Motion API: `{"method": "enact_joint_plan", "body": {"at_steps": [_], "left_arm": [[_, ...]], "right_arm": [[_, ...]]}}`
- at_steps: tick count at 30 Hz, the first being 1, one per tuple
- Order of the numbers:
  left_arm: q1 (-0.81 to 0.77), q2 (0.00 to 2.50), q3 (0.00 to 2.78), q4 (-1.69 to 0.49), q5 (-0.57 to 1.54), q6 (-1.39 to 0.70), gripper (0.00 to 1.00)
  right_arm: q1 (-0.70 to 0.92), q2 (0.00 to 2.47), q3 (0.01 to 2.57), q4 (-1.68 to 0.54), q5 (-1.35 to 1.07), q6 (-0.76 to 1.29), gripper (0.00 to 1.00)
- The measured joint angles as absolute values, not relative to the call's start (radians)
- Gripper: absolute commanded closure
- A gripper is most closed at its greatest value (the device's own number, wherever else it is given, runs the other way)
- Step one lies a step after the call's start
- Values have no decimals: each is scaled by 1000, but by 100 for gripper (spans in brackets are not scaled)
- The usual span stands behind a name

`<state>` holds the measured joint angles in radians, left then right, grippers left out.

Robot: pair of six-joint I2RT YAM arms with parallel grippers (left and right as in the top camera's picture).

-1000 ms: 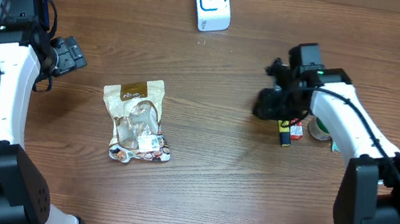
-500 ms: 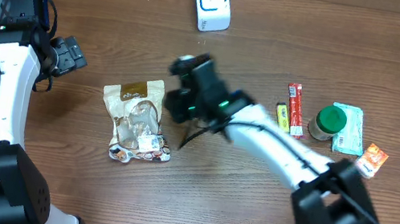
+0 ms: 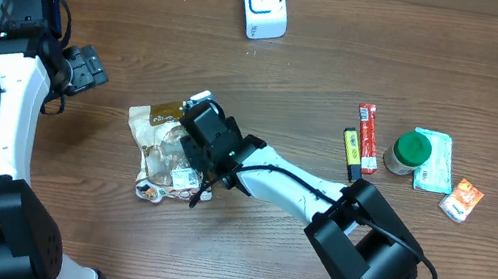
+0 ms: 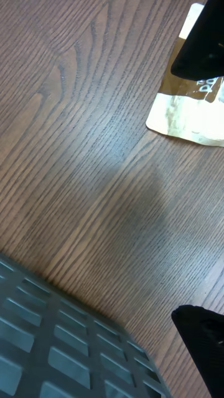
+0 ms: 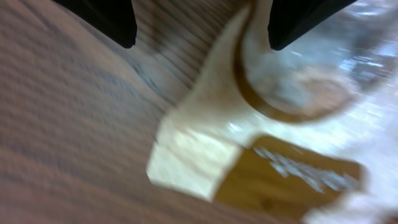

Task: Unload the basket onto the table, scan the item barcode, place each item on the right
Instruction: 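Move the right gripper left and lower it onto the snack bag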

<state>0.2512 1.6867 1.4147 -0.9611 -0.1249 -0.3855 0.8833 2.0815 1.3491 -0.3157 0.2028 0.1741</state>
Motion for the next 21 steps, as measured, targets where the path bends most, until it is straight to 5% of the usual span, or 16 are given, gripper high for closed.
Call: {"method": "enact_joint_plan", "body": {"at_steps": [10, 21], "left_arm": [[251, 1687, 1415, -962, -125, -385, 0], [251, 1687, 1414, -961, -125, -385, 0]], "right_arm": [[838, 2059, 1352, -503, 246, 289, 32], [806, 1990, 1356, -197, -50, 270, 31]]}}
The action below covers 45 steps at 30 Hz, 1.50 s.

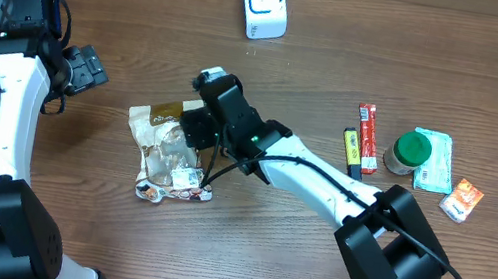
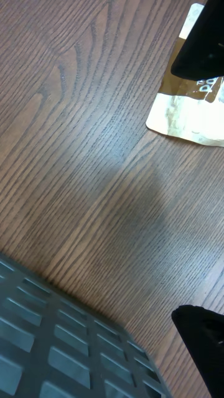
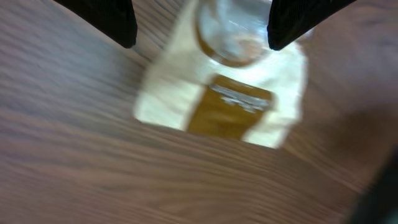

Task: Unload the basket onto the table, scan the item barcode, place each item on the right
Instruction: 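Move the right gripper left and lower it onto the snack bag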

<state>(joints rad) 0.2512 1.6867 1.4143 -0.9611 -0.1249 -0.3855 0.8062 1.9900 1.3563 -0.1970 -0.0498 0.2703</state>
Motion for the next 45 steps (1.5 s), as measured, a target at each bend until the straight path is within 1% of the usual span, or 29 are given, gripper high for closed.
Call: {"method": "enact_joint_plan", "body": {"at_steps": [5, 10, 13, 16, 20, 25, 26, 29, 33, 36, 38, 40, 45], "left_arm": [[251, 1687, 1415, -961, -125, -385, 0], [251, 1687, 1415, -962, -125, -385, 0], [251, 1687, 1415, -961, -125, -385, 1], [251, 1687, 1415, -961, -125, -385, 0], [251, 1687, 1414, -961, -125, -385, 0], [251, 1687, 1415, -961, -125, -385, 0], [251, 1687, 1414, -961, -125, -385, 0], [251, 1687, 1415, -961, -125, -385, 0], [251, 1687, 1414, -961, -125, -385, 0], [251, 1687, 1414, -961, -125, -385, 0], [251, 1687, 1415, -962, -125, -385, 0], [251, 1687, 1415, -961, -125, -385, 0], [251, 1687, 1415, -962, -125, -385, 0]], "right_arm": [[822, 2055, 1360, -71, -71, 253, 30], [826, 2160, 1359, -83, -39, 219, 30], [825, 2162, 1362, -112, -23, 209, 31], [825, 2148, 1375, -181, 18, 208, 31], [810, 2094, 1379, -347, 124, 248, 31], [730, 2006, 1378, -597, 214, 356, 30], [712, 1988, 1378, -640, 223, 379, 28], [655, 1931, 1378, -749, 221, 445, 27], [618, 1891, 1378, -787, 183, 471, 27], [607, 1890, 1378, -733, 127, 406, 26], [604, 1890, 1377, -681, 62, 340, 23], [604, 1890, 1377, -651, 2, 271, 17], [604, 1890, 1362, -648, -64, 100, 16]]}}
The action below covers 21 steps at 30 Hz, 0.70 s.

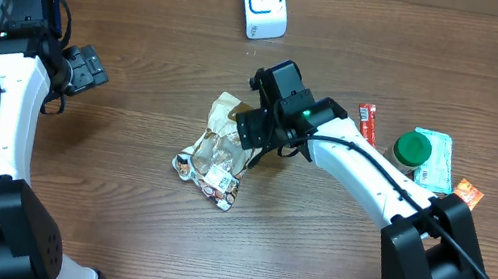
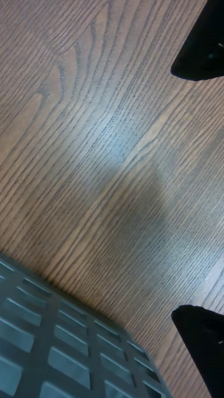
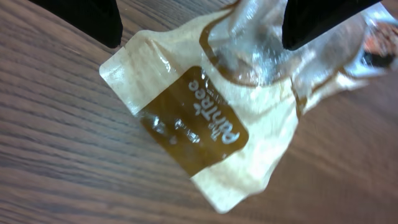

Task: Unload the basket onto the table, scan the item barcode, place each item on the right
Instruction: 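Move the right gripper left and lower it onto the snack bag, then close the right gripper on the snack bag's top edge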

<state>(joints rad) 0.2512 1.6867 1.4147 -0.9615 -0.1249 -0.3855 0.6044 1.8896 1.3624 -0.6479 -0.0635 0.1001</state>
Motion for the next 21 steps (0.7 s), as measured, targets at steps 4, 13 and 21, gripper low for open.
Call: {"method": "enact_joint_plan", "body": {"at_steps": [4, 13, 21], "left_arm": [[251, 1687, 1415, -962, -125, -385, 0], [251, 1687, 1415, -962, -125, -385, 0], [251, 1687, 1415, -962, -125, -385, 0]], "right_arm": [[604, 1890, 1341, -648, -81, -25, 16], [604, 1934, 1339, -622, -90, -131, 10], [604, 1966, 1334, -523, -91, -131, 10]]}}
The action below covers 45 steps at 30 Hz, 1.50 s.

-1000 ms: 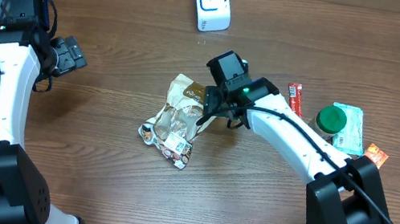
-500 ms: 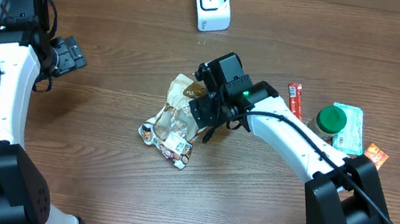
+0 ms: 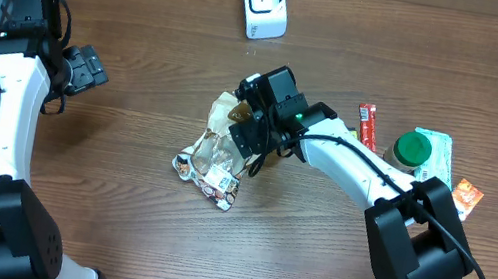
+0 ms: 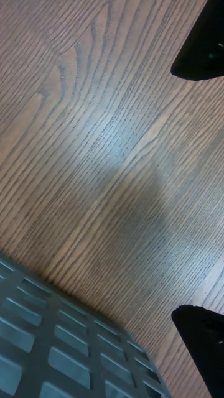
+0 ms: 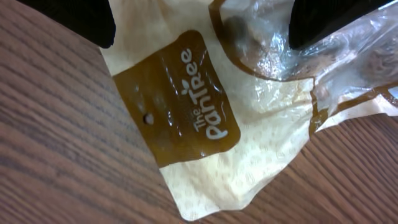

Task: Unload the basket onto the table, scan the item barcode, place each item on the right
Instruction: 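Close the right gripper on the snack bag's top edge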

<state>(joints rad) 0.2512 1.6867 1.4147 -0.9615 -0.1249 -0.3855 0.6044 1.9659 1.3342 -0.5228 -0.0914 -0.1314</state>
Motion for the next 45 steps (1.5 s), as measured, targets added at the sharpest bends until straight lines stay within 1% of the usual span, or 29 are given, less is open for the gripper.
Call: {"method": "enact_joint_plan", "body": {"at_steps": [8, 13, 15, 16, 19, 23, 27, 29, 33, 42, 45], "left_arm": [[251, 1687, 1414, -962, -125, -385, 0], [251, 1687, 1414, -961, -125, -385, 0], [251, 1687, 1414, -961, -125, -385, 0], [251, 1687, 1415, -962, -125, -385, 1], [251, 1687, 1415, -961, -125, -385, 0], [251, 1687, 1415, -962, -125, -385, 0], [251, 1687, 1415, -961, -125, -385, 0], [251, 1687, 1415, -962, -125, -385, 0], [251, 1687, 1414, -962, -125, -385, 0], [251, 1687, 1415, -962, -125, -385, 0], [251, 1687, 1415, -961, -125, -385, 0]], "right_arm": [[604, 2000, 1334, -529, -95, -131, 10], [604, 2001, 1334, -585, -114, -137, 10], [604, 2001, 1334, -606, -119, -139, 11], [604, 2001, 1334, -617, -121, -138, 14], [603, 2001, 1335, -667, -121, -98, 19], [596, 1999, 1335, -755, -121, 14, 18], [590, 1988, 1335, -788, -152, 79, 20], [590, 1985, 1335, -799, -165, 95, 25], [590, 1985, 1335, -856, -180, 116, 25], [590, 2002, 1333, -888, -199, 114, 24], [590, 2002, 1333, -888, -202, 111, 28]]}}
